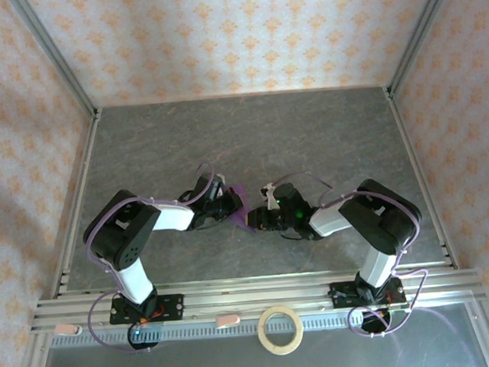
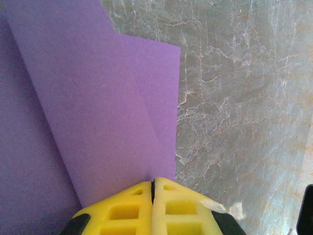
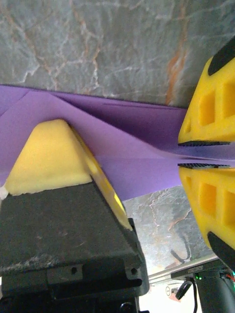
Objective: Fold a paper plane with a square sheet of paper (pick it up from the middle)
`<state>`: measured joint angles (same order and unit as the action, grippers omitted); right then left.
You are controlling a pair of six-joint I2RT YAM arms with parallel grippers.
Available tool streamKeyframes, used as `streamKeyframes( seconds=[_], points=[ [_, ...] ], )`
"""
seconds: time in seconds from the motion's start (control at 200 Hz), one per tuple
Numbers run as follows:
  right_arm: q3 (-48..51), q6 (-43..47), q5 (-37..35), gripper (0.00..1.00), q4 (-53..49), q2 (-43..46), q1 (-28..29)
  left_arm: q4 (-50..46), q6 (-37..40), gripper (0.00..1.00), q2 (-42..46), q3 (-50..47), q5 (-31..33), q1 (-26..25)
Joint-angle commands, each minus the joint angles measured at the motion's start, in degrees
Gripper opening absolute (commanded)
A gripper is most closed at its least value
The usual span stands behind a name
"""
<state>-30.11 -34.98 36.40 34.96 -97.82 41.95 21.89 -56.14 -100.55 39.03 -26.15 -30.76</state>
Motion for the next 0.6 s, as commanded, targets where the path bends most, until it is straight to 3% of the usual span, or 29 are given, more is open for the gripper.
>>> streamKeyframes(
  seconds=[0.0,0.3,0.46,0.596],
  points=[
    [-0.17,1.1,-0.73,0.19,-7.6,2.28,0.15,-5.19,2.07,0.0,-2.1,-0.57,2.67,-0.29],
    [1.23,0.09,0.03,0.02,-10.65,1.49,0.14,-4.41,1.93,0.0,-2.68,-1.36,2.6,-0.27],
    [0.82,0.03,-0.19,0.13,-12.97,2.3,0.15,-4.53,2.02,0.0,-2.98,-1.3,2.68,-0.29],
    [-0.35,1.34,-2.21,0.13,-17.33,4.51,0.15,-4.29,1.94,0.0,-3.08,-1.4,2.6,-0.3]
  ],
)
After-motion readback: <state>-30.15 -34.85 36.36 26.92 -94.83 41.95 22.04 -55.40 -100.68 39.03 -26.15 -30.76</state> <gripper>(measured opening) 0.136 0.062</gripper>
